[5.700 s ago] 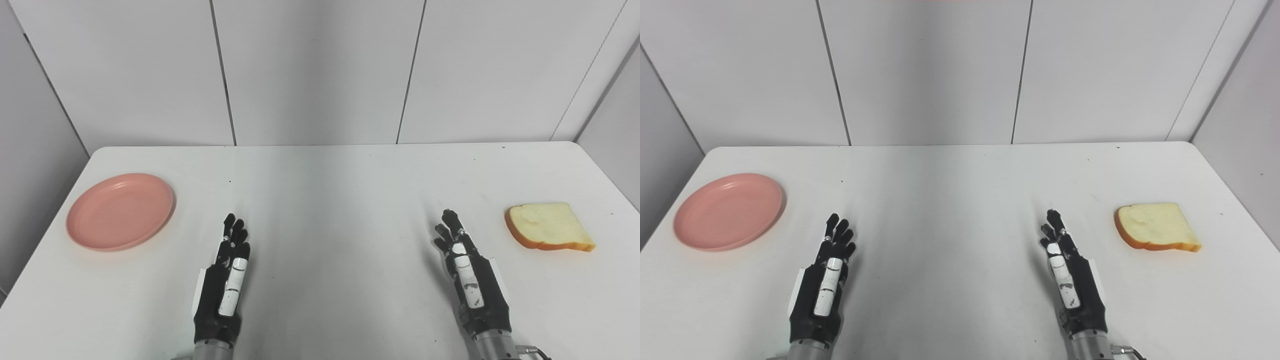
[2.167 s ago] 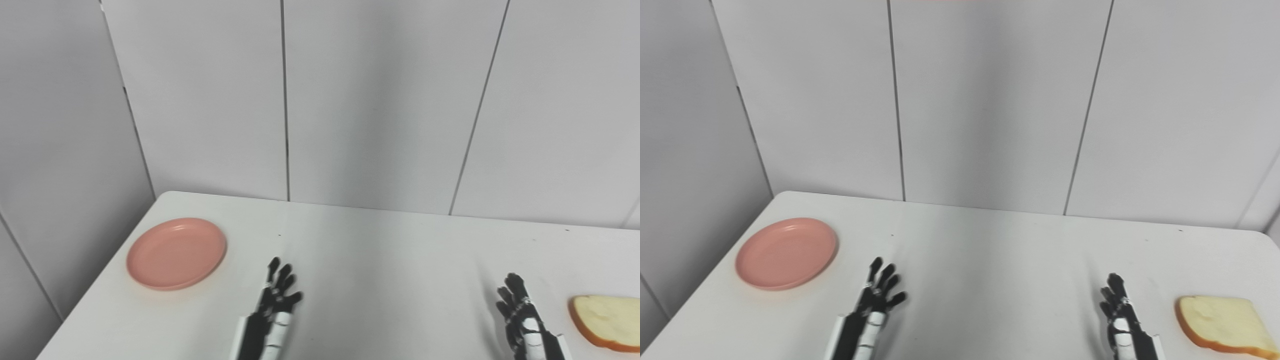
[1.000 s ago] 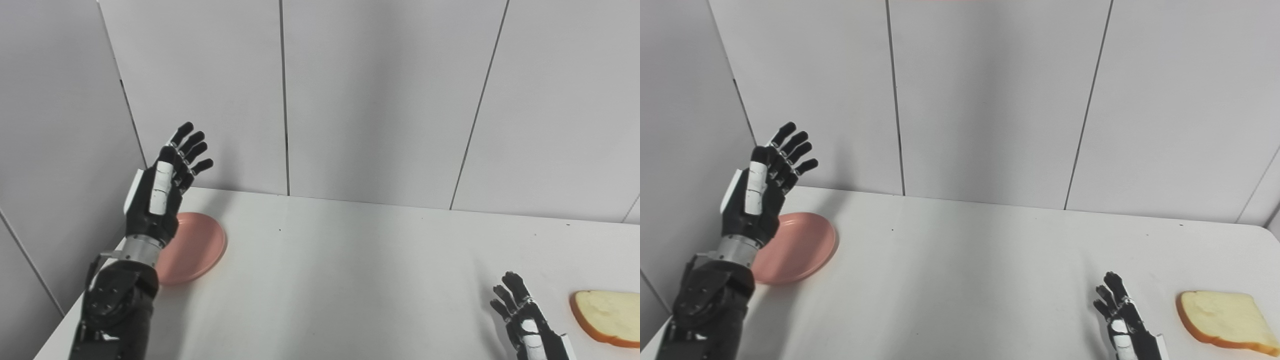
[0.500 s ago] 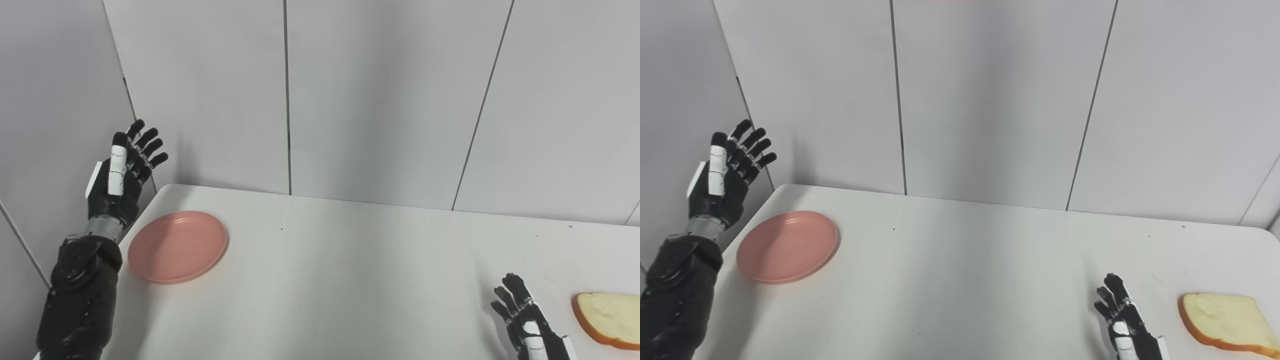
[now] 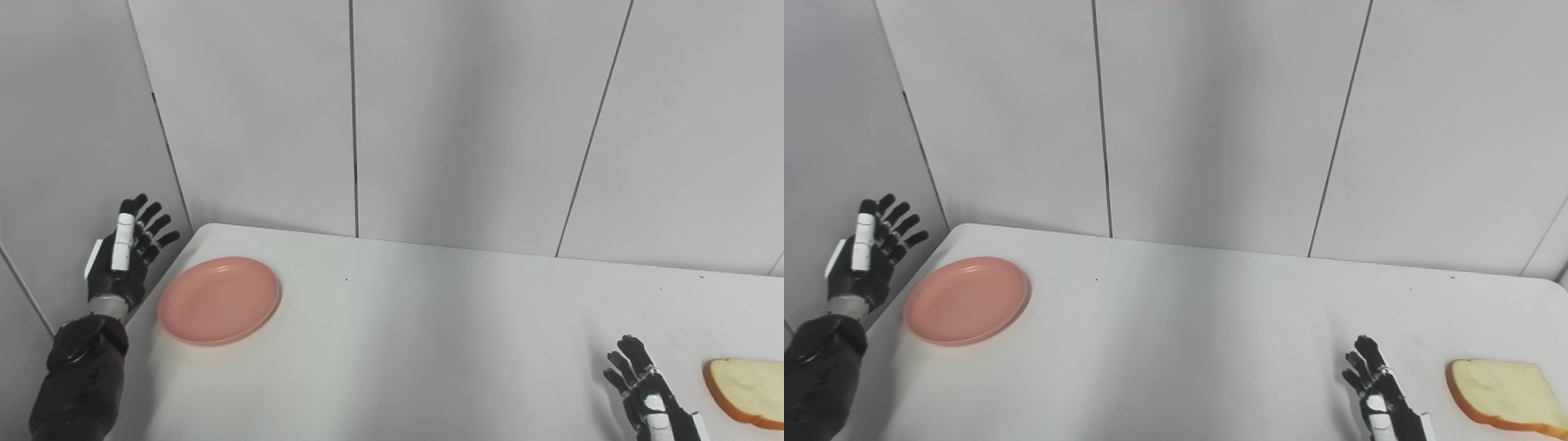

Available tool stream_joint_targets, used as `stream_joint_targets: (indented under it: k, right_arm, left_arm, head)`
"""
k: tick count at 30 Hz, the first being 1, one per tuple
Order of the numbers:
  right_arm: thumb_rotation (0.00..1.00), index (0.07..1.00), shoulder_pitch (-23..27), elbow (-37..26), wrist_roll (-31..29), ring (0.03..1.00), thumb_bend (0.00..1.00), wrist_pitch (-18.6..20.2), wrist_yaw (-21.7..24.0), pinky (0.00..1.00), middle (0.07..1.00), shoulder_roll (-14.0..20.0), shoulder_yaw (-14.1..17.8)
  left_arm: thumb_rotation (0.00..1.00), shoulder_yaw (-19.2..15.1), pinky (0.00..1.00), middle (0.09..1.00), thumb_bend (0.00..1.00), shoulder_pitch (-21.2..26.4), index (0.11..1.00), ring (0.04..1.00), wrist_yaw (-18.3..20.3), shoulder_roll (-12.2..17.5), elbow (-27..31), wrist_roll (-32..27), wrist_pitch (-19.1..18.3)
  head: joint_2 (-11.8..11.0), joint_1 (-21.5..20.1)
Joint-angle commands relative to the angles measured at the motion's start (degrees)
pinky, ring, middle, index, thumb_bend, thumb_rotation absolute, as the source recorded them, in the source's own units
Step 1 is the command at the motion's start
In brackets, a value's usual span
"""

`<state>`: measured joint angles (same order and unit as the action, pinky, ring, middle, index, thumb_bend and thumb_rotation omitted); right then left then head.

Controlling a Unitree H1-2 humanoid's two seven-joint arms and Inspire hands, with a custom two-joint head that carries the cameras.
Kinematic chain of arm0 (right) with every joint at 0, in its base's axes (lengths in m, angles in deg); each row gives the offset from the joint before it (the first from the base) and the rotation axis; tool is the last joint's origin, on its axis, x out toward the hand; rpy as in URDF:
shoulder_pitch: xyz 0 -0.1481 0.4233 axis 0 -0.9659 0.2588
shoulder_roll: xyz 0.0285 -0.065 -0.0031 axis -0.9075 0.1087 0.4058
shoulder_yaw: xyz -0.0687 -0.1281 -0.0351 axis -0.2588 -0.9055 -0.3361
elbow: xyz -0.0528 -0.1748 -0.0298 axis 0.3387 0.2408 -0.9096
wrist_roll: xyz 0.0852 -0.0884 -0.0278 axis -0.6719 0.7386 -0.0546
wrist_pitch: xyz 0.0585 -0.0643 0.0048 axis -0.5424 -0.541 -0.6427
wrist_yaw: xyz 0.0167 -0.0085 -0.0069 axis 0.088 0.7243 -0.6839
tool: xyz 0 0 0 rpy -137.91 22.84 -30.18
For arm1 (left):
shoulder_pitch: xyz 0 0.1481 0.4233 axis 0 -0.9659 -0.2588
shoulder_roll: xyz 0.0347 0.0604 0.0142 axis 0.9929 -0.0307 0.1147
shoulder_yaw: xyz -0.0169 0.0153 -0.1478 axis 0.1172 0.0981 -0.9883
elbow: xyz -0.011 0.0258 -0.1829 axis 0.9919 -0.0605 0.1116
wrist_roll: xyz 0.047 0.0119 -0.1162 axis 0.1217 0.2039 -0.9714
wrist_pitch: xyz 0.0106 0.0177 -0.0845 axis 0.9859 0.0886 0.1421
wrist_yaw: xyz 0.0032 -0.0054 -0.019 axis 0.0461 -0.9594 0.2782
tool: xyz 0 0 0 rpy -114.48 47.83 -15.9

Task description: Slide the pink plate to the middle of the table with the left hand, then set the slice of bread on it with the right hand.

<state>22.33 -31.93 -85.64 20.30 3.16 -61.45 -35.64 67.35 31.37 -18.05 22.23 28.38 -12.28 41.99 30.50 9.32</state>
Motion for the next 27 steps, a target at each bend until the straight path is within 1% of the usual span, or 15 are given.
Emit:
stream_joint_targets:
  k: [1, 4, 5, 8, 12, 15, 22, 27]
  right_arm:
    - [0.89, 0.908, -7.8, 5.6, -0.3, 0.925, 0.84, 0.7, 0.1, 0.91, 0.945, -1.2, -0.4]
    - [0.88, 0.906, -7.9, 5.4, -0.4, 0.921, 0.84, 0.7, 0.1, 0.91, 0.943, -1.3, -0.3]
    - [0.88, 0.905, -8.0, 5.4, -0.4, 0.921, 0.84, 0.7, 0.1, 0.91, 0.942, -1.3, -0.3]
    - [0.88, 0.903, -8.1, 5.2, -0.4, 0.919, 0.83, 0.8, 0.1, 0.91, 0.941, -1.4, -0.3]
    - [0.88, 0.899, -8.0, 5.0, -0.3, 0.915, 0.85, 1.0, -0.1, 0.90, 0.936, -1.5, -0.3]
    - [0.88, 0.900, -8.2, 4.8, -0.1, 0.915, 0.84, 0.9, -0.1, 0.90, 0.935, -1.3, -0.5]
    - [0.88, 0.900, -8.5, 4.1, -0.4, 0.914, 0.84, 1.3, -0.2, 0.90, 0.932, -1.5, -0.4]
    - [0.88, 0.903, -8.7, 3.7, -0.2, 0.915, 0.83, 1.4, -0.3, 0.90, 0.934, -1.4, -0.5]
  left_arm:
    - [0.81, -0.4, 0.77, 0.929, 0.98, 3.5, 0.939, 0.888, -0.5, 2.2, -0.2, 0.5, 3.3]
    - [0.81, -0.4, 0.79, 0.935, 0.97, 3.6, 0.947, 0.898, -0.4, 2.4, -2.2, 0.1, 3.8]
    - [0.81, -0.6, 0.80, 0.935, 0.96, 3.5, 0.946, 0.898, -0.7, 2.3, -2.5, -0.1, 3.3]
    - [0.79, -0.8, 0.78, 0.918, 0.95, 3.3, 0.930, 0.874, -1.7, 2.2, -3.2, -0.1, 2.7]
    - [0.76, -0.8, 0.77, 0.894, 0.92, 2.8, 0.897, 0.861, -3.1, 1.9, -4.3, 0.3, 2.9]
    - [0.77, -0.1, 0.75, 0.887, 0.89, 2.2, 0.899, 0.853, -3.4, 1.4, -4.3, 0.9, 3.5]
    - [0.78, 1.6, 0.74, 0.886, 0.94, 1.5, 0.887, 0.850, -3.5, 0.5, -5.0, 2.6, 4.0]
    - [0.78, 2.4, 0.74, 0.882, 0.92, 0.9, 0.879, 0.861, -3.0, -0.8, -4.5, 3.3, 3.7]
  head:
    - [0.2, 0.0]
    - [0.2, -0.1]
    - [0.2, -0.1]
    - [0.2, -0.3]
    - [0.2, -0.4]
    - [0.3, -0.4]
    - [0.8, -0.6]
    - [0.9, -0.7]
